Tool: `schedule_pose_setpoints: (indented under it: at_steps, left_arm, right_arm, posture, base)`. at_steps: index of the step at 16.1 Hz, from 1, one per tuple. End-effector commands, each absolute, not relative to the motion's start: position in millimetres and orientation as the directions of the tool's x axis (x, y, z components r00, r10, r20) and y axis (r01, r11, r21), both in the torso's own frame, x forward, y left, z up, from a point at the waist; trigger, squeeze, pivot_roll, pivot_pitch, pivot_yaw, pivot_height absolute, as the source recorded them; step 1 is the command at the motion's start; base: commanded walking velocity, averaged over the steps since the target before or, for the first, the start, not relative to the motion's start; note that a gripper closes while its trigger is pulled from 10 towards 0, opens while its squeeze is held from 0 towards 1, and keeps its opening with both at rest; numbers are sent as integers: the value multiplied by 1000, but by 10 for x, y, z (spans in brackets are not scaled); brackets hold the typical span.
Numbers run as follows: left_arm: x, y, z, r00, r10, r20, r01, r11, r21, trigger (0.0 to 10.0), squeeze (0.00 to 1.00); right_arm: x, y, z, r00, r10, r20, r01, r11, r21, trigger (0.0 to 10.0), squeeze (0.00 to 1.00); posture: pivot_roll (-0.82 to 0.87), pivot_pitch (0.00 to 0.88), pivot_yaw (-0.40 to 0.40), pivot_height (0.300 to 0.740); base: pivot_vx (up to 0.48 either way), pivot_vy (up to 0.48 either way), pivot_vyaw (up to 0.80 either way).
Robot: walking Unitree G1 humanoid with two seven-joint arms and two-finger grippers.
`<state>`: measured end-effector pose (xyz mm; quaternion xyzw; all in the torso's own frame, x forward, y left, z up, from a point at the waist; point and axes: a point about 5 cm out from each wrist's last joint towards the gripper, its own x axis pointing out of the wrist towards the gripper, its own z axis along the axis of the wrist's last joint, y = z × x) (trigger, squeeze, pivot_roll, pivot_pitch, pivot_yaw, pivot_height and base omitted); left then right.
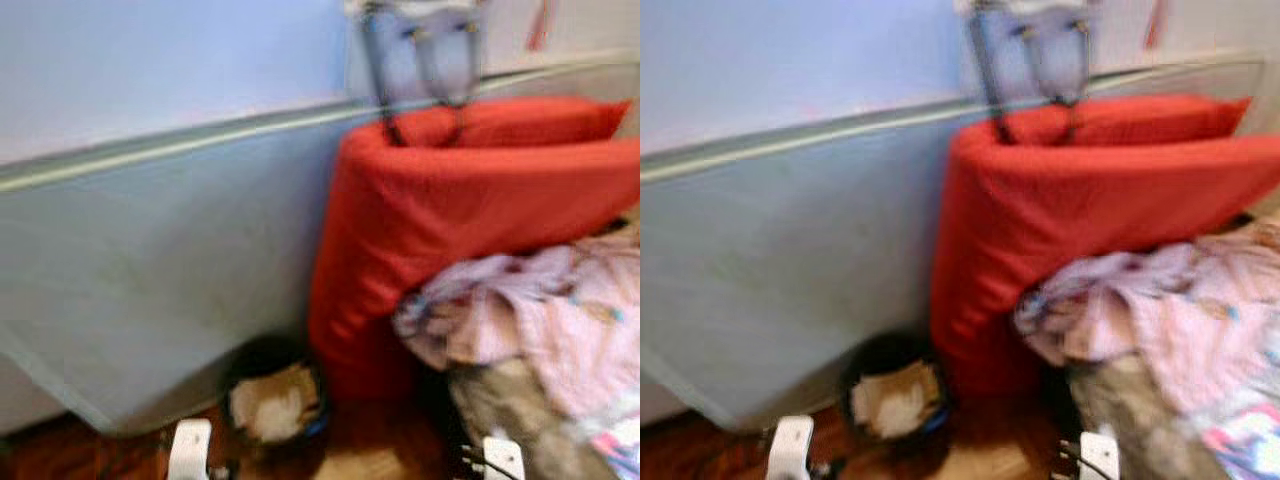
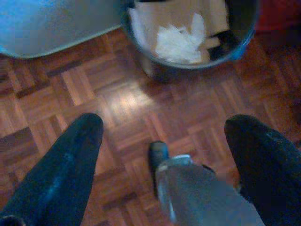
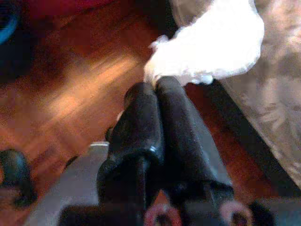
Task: Clean up the room
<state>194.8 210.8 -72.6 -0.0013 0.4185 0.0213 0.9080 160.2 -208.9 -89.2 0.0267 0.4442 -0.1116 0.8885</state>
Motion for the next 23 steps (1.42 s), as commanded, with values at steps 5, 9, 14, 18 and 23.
schedule_pose_setpoints:
  at_steps: [5,9,14,18,23]
  left_arm:
    - [1864,2172,-760,623,53,-781,-46,998,31,10000,0]
    - [1866,2167,-761,623,53,-781,-48,998,30,10000,0]
    - [1871,2160,-760,623,52,-781,-42,999,33,10000,0]
    - [1883,2158,-754,628,59,-776,-48,998,38,10000,0]
    - [1883,2159,-756,623,59,-780,-61,998,27,10000,0]
  right_arm:
    - [1669,-2023,-873,601,-157,-784,209,977,-35,10000,0]
    - [1669,-2030,-872,598,-161,-785,208,977,-42,10000,0]
    - [1678,-2036,-866,602,-161,-782,207,977,-41,10000,0]
    - [1691,-2035,-863,598,-161,-785,174,982,-69,10000,0]
    - [1721,-1994,-852,619,-130,-775,166,986,-34,10000,0]
  posture:
    - [-12,0,-7,740]
    - [-13,0,-8,740]
    - [-15,0,-9,740]
    - [-11,0,-12,740]
    - [-9,0,-11,740]
  base:
    - [0,373,0]
    - [0,360,0]
    - [0,274,0]
    - [0,0,0]
    - [323,0,724]
